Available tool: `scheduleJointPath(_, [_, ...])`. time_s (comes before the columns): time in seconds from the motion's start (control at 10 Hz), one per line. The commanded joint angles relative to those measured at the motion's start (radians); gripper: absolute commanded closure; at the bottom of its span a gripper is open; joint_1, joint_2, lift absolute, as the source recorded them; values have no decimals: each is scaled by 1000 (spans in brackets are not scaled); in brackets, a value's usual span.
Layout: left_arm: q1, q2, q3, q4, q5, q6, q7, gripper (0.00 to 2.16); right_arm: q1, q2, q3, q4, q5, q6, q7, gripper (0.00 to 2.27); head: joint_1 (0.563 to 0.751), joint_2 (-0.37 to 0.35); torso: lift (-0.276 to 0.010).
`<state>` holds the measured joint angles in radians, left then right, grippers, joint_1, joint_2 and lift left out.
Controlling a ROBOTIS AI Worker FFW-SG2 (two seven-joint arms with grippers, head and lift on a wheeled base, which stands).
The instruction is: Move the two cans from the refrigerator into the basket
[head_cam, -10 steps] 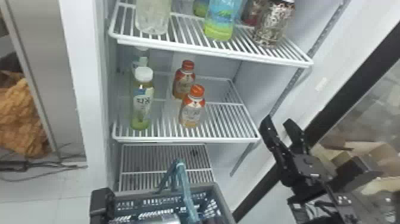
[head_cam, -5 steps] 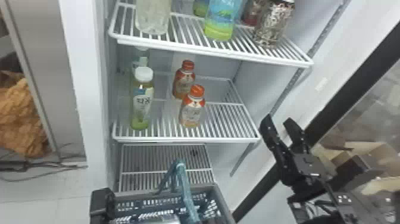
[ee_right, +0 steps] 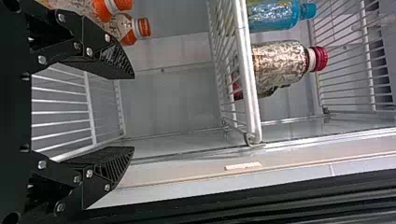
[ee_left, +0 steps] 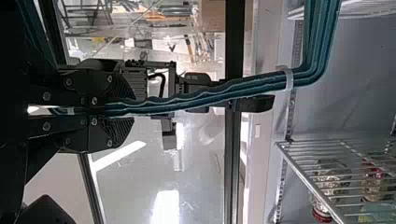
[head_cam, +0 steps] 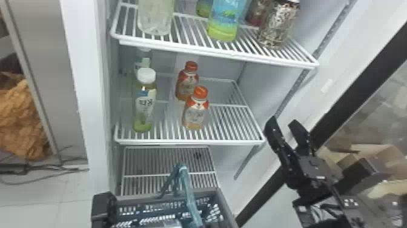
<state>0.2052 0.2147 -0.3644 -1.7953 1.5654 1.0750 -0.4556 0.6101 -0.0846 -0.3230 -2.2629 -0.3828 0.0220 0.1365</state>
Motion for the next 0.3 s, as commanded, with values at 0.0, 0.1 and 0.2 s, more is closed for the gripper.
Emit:
scheduleJointPath(0.0, [1, 0, 1, 0, 0, 0, 0, 1208, 1, 0, 0, -1, 0, 0, 0, 524, 695, -350, -266])
scheduleJointPath(0.1, [1, 0, 1, 0, 0, 0, 0, 1210, 1, -1, 0, -1, 0, 0, 0, 524, 695, -350, -266])
scheduleJointPath(0.2, [1, 0, 1, 0, 0, 0, 0, 1210, 1, -1, 0, -4, 0, 0, 0, 524, 695, -350, -266])
